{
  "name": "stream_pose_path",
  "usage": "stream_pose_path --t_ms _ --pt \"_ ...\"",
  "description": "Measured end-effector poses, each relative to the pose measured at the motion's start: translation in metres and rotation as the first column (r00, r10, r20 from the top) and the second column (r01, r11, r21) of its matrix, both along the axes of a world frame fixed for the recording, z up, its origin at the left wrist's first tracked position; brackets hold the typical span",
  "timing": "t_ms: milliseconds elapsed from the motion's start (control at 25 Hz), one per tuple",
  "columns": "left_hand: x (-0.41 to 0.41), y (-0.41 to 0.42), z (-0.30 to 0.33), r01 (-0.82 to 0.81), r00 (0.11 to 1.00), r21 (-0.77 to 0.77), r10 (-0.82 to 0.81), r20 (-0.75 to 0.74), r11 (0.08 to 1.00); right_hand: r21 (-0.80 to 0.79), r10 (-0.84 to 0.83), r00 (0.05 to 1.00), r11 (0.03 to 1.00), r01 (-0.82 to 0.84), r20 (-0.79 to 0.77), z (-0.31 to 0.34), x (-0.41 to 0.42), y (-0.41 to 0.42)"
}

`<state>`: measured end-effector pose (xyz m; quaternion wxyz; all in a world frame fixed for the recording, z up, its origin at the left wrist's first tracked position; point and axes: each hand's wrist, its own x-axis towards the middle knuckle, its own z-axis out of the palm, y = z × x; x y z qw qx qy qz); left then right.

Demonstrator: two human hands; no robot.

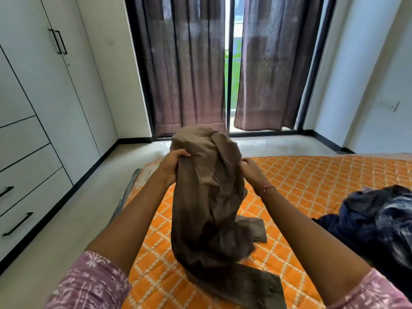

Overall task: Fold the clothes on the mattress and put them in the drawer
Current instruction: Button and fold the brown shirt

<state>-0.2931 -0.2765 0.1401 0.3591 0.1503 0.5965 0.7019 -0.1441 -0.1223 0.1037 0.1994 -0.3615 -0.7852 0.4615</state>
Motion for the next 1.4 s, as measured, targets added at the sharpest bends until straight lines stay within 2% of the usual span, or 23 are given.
stream_pose_path --t_ms 40,120,200,280,360,400,440,560,640,680,760,800,840,880,920,960,1000,1040,1080,1120,1160,1280,1400 --pt "-0.002 -0.001 0.005 0.018 1.0 0.003 -0.018 0.006 1.0 -0.138 0.048 0.979 0.987 -0.077 -0.2 0.012 -0.004 -0.005" --pt "-0.006 -0.006 0.018 0.051 0.999 0.025 -0.051 0.005 0.998 -0.264 0.173 0.927 0.927 -0.267 -0.332 0.033 -0.007 -0.012" --pt "-0.01 -0.014 0.032 0.07 0.996 0.002 -0.069 -0.06 0.998 -0.117 0.256 0.93 0.948 -0.294 -0.265 0.034 -0.017 -0.008" --pt "-0.015 -0.021 0.042 0.007 0.97 -0.121 -0.036 -0.24 0.993 0.124 0.153 0.949 0.985 -0.123 -0.275 0.037 -0.026 -0.005" --pt "-0.016 -0.026 0.047 -0.103 0.883 -0.224 -0.015 -0.47 0.969 0.217 0.061 0.936 0.976 0.017 -0.346 0.043 -0.03 -0.007" --pt "-0.014 -0.028 0.048 -0.141 0.851 -0.225 0.002 -0.526 0.964 0.235 0.046 0.926 0.971 0.046 -0.374 0.05 -0.03 -0.012" --pt "-0.011 -0.03 0.049 -0.175 0.845 -0.204 0.04 -0.534 0.963 0.245 0.051 0.917 0.968 0.051 -0.395 0.053 -0.032 -0.015" --pt "-0.005 -0.027 0.051 -0.298 0.873 -0.13 0.215 -0.438 0.946 0.208 0.043 0.879 0.976 0.065 -0.474 0.063 -0.036 -0.034" --pt "0.005 -0.026 0.056 -0.398 0.858 -0.227 0.273 -0.436 0.889 0.289 0.05 0.871 0.951 0.107 -0.489 0.067 -0.039 -0.054" --pt "0.013 -0.025 0.063 -0.347 0.886 -0.257 0.225 -0.406 0.902 0.355 0.074 0.872 0.927 0.119 -0.484 0.067 -0.04 -0.064" --pt "0.028 -0.02 0.077 -0.089 0.977 -0.248 0.037 -0.209 0.965 0.499 0.218 0.866 0.866 0.041 -0.45 0.065 -0.044 -0.092" --pt "0.033 -0.018 0.08 -0.045 0.986 -0.231 0.007 -0.166 0.972 0.547 0.309 0.868 0.836 -0.053 -0.389 0.063 -0.047 -0.106" --pt "0.036 -0.018 0.081 -0.089 0.983 -0.227 0.05 -0.174 0.97 0.585 0.404 0.861 0.794 -0.163 -0.309 0.059 -0.048 -0.115" --pt "0.031 -0.018 0.075 -0.154 0.974 -0.205 0.113 -0.198 0.967 0.575 0.472 0.847 0.773 -0.266 -0.243 0.057 -0.046 -0.12" --pt "0.026 -0.02 0.069 -0.184 0.967 -0.163 0.149 -0.205 0.969 0.5 0.473 0.84 0.813 -0.299 -0.265 0.058 -0.042 -0.118" --pt "0.02 -0.023 0.066 -0.183 0.97 -0.114 0.16 -0.184 0.976 0.357 0.402 0.844 0.893 -0.275 -0.355 0.064 -0.037 -0.111" --pt "0.017 -0.029 0.066 -0.161 0.976 -0.061 0.15 -0.157 0.985 0.22 0.262 0.845 0.959 -0.176 -0.466 0.069 -0.034 -0.097" --pt "0.014 -0.036 0.066 -0.111 0.984 -0.001 0.11 -0.142 0.994 0.16 0.128 0.841 0.986 -0.05 -0.525 0.075 -0.031 -0.081" --pt "0.012 -0.042 0.069 -0.043 0.987 0.035 0.048 -0.156 0.998 0.193 0.072 0.856 0.981 0.033 -0.513 0.079 -0.03 -0.067" --pt "0.012 -0.047 0.073 0.036 0.981 0.034 -0.029 -0.194 0.999 0.234 0.101 0.883 0.972 0.011 -0.458 0.083 -0.029 -0.058" --pt "0.014 -0.052 0.078 0.108 0.968 0.012 -0.102 -0.231 0.994 0.242 0.197 0.896 0.965 -0.105 -0.398 0.087 -0.029 -0.057" --pt "0.012 -0.058 0.088 0.283 0.903 0.005 -0.265 -0.338 0.959 0.131 0.461 0.831 0.887 -0.443 -0.31 0.096 -0.035 -0.071" --pt "-0.003 -0.067 0.09 0.296 0.909 0.01 -0.279 -0.31 0.955 0.008 0.521 0.834 0.849 -0.529 -0.183 0.096 -0.046 -0.078"
